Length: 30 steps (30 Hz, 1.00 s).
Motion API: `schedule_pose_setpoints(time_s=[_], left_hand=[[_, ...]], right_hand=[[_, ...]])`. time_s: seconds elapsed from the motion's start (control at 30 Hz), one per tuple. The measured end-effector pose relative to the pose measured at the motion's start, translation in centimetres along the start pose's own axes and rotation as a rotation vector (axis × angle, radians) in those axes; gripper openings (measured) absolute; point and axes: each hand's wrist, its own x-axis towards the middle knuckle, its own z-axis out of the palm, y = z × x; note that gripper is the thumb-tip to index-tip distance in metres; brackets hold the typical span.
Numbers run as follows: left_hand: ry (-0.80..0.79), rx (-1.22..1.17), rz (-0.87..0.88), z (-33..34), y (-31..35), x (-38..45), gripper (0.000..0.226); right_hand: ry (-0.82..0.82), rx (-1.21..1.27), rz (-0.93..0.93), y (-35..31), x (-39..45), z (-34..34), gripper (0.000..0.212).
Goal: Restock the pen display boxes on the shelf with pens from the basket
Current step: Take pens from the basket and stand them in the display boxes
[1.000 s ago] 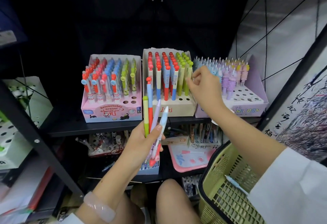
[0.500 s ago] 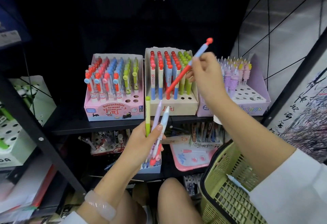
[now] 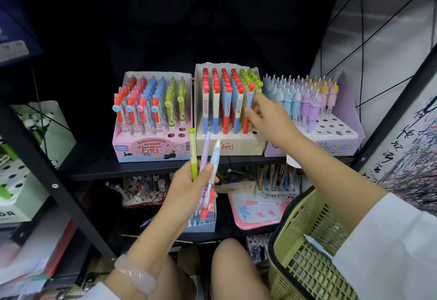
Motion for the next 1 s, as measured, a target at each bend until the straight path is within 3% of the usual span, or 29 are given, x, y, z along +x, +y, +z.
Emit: schedule_pose_setpoints(time_s=[0.1,0.2,0.27,0.4,0.5,0.57,0.63,0.7,0.77,0.87,1.0], left_hand=[[0.035,-0.007,-0.007,-0.1,0.0,0.1,0.030],[0.067,-0.035,-0.025,0.1,0.2,0.2,0.020],[0.083,-0.095,-0.031,0.6,0.5,0.2,0.017],[0.135,-0.204,-0.033,1.5,1.0,0.4,0.019],[0.121,-0.280,-0.046,1.9,1.2,0.4,0.019],[0.104,-0.296,-0.065,2.1,1.2,0.2,0.020],[0.105,-0.283,-0.078,2.1,1.0,0.1,0.022],[0.171,-0.172,-0.049,1.7,0.7,0.2,0.022],[0.226,-0.024,0.013,1.3,0.5,0.3,0.021],[0.156,0.080,0.058,1.1,0.4,0.1,0.023],[0.068,0.176,0.095,1.0,0.2,-0.2,0.020]], right_hand=[[0.000,0.003,0.049,-0.1,-0.2,0.2,0.014],[0.202,-0.088,0.014,-0.2,-1.5,0.0,0.018],[0.261,-0.111,-0.239,-1.0,-3.4,0.0,0.019],[-0.011,-0.244,-0.813,-2.3,-7.7,1.0,0.020],[-0.103,-0.339,-0.911,-2.1,-9.2,1.6,0.023],[-0.067,-0.363,-0.913,-2.1,-9.6,1.9,0.020],[0.016,-0.290,-0.898,-2.2,-9.5,2.0,0.012],[0.081,-0.072,-0.751,-2.6,-9.3,2.0,0.016],[0.055,0.276,-0.366,-3.1,-8.9,1.8,0.006],[0.067,0.645,0.050,-3.6,-8.4,2.1,0.018],[0.035,0.778,0.128,-4.5,-7.8,2.4,0.016]])
